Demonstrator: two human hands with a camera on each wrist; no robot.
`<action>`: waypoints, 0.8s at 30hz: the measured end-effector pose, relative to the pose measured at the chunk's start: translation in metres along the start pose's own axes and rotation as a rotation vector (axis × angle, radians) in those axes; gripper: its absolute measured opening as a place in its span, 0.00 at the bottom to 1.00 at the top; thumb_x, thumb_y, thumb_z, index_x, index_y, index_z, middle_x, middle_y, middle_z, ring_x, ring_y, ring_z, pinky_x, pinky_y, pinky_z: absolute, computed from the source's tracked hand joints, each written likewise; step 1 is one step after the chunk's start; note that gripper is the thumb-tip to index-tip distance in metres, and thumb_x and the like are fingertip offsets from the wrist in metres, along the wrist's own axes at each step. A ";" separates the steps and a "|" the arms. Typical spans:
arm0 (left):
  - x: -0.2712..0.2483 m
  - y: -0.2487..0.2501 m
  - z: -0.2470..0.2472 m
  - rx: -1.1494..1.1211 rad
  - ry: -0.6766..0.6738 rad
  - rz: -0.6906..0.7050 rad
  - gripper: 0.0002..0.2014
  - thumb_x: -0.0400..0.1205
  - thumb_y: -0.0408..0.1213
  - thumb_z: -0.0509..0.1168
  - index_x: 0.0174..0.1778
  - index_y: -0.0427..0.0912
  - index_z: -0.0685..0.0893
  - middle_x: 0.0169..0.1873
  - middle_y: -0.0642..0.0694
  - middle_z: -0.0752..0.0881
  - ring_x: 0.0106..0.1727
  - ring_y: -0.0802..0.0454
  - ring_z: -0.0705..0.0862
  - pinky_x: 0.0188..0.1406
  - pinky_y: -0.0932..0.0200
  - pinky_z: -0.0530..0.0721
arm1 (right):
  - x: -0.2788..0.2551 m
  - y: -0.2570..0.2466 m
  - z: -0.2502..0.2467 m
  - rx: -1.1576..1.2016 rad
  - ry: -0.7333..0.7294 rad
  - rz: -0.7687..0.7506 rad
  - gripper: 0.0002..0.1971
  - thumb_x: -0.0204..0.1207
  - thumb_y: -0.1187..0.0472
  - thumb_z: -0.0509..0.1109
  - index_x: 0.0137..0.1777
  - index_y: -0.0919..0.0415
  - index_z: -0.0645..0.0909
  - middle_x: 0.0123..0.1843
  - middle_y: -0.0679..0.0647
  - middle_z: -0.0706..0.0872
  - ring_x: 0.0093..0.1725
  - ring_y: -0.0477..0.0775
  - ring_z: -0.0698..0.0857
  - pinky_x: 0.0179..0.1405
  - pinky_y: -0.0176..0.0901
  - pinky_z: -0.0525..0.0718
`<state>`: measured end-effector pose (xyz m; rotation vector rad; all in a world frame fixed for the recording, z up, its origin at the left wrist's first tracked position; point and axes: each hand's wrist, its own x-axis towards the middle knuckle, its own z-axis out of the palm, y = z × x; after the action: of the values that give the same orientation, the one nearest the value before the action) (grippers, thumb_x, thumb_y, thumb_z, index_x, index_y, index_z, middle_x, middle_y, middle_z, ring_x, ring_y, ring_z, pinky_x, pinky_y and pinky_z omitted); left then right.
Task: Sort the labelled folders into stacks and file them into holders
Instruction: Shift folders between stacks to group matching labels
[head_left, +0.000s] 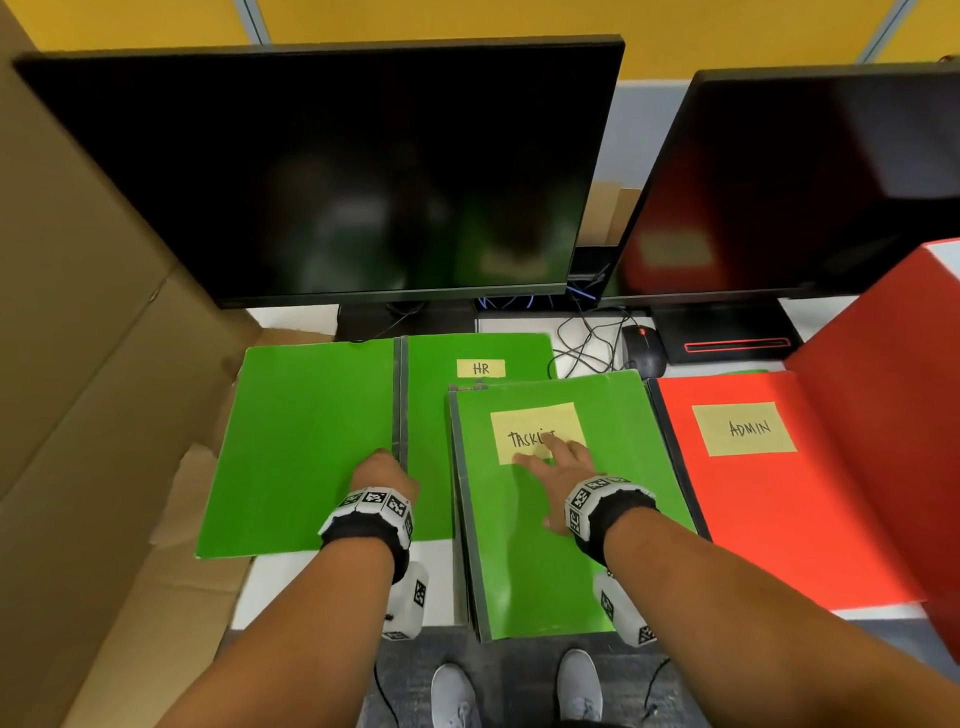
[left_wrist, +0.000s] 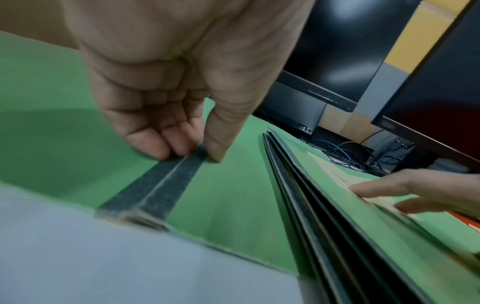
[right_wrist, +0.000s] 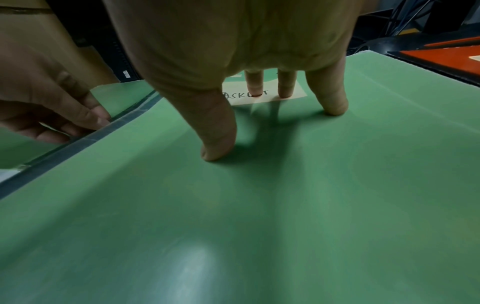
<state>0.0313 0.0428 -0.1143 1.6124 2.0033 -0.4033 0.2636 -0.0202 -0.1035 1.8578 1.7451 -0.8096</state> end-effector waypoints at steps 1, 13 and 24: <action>0.000 0.000 0.000 0.003 -0.007 0.005 0.14 0.80 0.42 0.68 0.57 0.37 0.83 0.56 0.43 0.87 0.55 0.46 0.86 0.40 0.61 0.80 | 0.000 0.000 0.000 0.000 0.000 0.003 0.53 0.66 0.61 0.78 0.79 0.31 0.45 0.84 0.47 0.35 0.82 0.66 0.40 0.72 0.78 0.63; -0.017 0.008 -0.027 -0.282 0.001 0.062 0.15 0.82 0.35 0.61 0.60 0.33 0.84 0.59 0.37 0.86 0.51 0.42 0.83 0.56 0.54 0.81 | 0.003 0.000 0.002 0.016 -0.005 0.012 0.53 0.66 0.64 0.77 0.79 0.31 0.45 0.83 0.47 0.34 0.82 0.67 0.39 0.72 0.77 0.64; -0.059 0.013 -0.072 -0.530 0.211 0.229 0.10 0.80 0.34 0.63 0.32 0.38 0.76 0.29 0.44 0.76 0.28 0.51 0.73 0.28 0.64 0.73 | -0.009 0.000 -0.004 0.046 0.036 -0.004 0.52 0.67 0.64 0.76 0.80 0.33 0.45 0.84 0.48 0.34 0.83 0.64 0.40 0.75 0.74 0.61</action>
<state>0.0371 0.0370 -0.0202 1.5520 1.8299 0.3707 0.2633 -0.0239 -0.0950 1.9106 1.7670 -0.8295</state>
